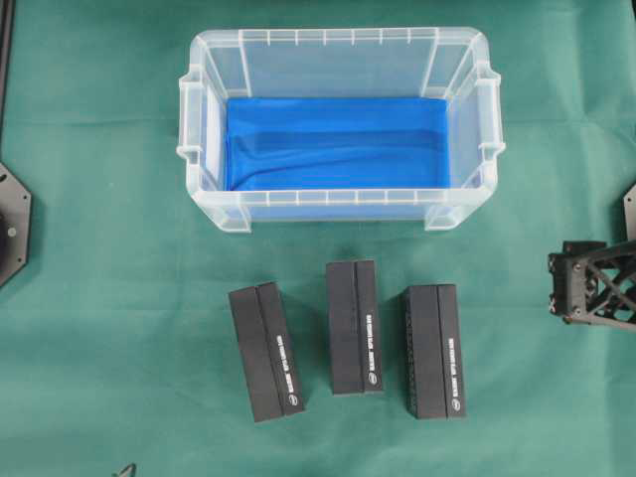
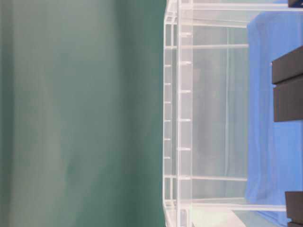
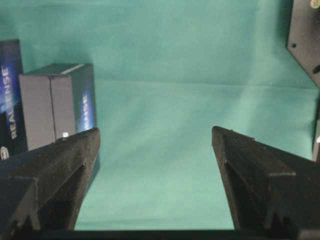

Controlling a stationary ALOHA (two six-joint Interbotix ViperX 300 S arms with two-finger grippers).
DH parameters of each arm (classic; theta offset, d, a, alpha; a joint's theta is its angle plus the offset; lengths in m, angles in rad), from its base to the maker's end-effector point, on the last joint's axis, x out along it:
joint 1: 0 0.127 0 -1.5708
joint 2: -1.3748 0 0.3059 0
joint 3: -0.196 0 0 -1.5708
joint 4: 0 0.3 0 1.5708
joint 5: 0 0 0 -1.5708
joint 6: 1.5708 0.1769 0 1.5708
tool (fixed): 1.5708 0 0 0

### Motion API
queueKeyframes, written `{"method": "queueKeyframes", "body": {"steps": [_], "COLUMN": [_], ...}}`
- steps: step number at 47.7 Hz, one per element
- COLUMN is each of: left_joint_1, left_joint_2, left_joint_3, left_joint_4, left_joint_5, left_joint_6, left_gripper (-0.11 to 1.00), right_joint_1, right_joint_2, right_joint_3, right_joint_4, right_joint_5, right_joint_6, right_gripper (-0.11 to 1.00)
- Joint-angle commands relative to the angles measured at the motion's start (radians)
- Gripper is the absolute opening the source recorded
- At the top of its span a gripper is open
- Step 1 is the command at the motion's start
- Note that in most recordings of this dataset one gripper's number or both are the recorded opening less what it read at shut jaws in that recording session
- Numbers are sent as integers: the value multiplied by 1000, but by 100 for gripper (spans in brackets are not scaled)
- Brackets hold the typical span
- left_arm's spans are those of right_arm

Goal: Take the box out of the case with the right arm.
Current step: 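Open the right gripper and withdraw it to the right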

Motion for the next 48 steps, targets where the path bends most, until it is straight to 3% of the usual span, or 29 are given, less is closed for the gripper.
{"method": "queueKeyframes", "body": {"steps": [1,9,15,34,48], "left_joint_1": [-2,0,0,-2,0], "left_joint_2": [6,6,6,6,6], "left_joint_3": [-8,-8,-8,-8,-8], "left_joint_4": [3,3,3,3,3], "left_joint_5": [-3,-3,-3,-3,-3], "left_joint_6": [0,0,0,0,0], "left_gripper": [0,0,0,0,0], "right_joint_1": [2,-32,-84,-339,-485], "right_joint_2": [-14,-21,-49,-153,-156], "right_joint_3": [-8,-2,21,86,97], "right_joint_4": [-5,-12,-23,-28,-26], "right_joint_5": [-3,0,-2,-31,-107], "right_joint_6": [0,-11,-57,-339,-523], "right_gripper": [88,87,87,87,87]}}
